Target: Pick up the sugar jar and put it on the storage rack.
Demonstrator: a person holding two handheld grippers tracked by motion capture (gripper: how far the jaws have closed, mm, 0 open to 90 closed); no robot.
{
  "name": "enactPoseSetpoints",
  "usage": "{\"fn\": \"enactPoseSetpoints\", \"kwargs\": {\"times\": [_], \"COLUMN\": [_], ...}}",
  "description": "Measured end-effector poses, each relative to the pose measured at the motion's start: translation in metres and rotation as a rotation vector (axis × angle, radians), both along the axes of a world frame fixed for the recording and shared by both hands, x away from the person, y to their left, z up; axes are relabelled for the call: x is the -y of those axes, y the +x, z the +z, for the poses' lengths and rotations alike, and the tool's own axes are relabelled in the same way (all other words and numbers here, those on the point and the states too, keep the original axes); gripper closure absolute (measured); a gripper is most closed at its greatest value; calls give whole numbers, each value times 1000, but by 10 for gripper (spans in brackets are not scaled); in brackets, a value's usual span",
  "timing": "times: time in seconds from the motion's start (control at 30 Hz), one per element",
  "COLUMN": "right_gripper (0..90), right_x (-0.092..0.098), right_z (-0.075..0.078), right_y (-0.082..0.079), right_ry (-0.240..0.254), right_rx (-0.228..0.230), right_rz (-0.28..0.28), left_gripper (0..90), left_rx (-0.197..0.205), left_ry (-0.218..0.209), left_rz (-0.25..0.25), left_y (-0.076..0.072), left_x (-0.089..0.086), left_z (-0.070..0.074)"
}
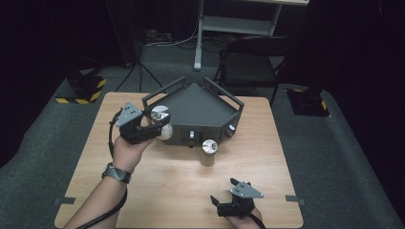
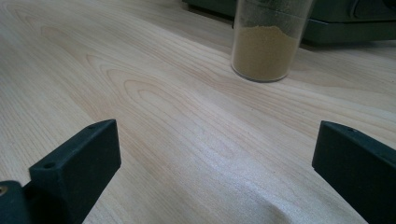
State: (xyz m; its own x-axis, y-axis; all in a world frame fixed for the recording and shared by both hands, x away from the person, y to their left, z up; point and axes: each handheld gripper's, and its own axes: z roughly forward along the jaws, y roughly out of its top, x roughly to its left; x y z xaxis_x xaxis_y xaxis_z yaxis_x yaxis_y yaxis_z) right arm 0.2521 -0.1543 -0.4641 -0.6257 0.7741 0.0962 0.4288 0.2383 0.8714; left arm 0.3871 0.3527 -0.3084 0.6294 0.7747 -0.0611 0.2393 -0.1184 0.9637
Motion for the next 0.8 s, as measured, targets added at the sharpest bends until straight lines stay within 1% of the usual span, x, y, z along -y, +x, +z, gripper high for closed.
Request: {"fn": "enactPoseSetpoints", "kwargs": {"times": [0.13,0.23,0.47,0.57,0.6,0.67,0.8], "right_gripper": [9,8,9,8,9,8,9], "right_x": [0,1,1,2,2,2,3], "right_z": [0,0,-1,-1,-1,-1,-2], "right_y": [0,0,0,0,0,0,-1], "right_ry": [2,2,5,7,8,10,13], "right_rx": [1,3,4,4,4,4,7], "right_rz": [2,4,3,7,7,6,7], "left_gripper": [347,347,347,347,347,347,347], "left_rx": [-1,-4,-8,-21,-24,-24,-24], "left_ry": [4,-2,15,14,21,30,27], "left_rz": [1,8,12,20,23,29,39], "left_y": [6,12,27,35,38,42,50], "left_x": [5,10,25,30,32,35,38], "left_z": [3,5,10,10,11,11,9]}}
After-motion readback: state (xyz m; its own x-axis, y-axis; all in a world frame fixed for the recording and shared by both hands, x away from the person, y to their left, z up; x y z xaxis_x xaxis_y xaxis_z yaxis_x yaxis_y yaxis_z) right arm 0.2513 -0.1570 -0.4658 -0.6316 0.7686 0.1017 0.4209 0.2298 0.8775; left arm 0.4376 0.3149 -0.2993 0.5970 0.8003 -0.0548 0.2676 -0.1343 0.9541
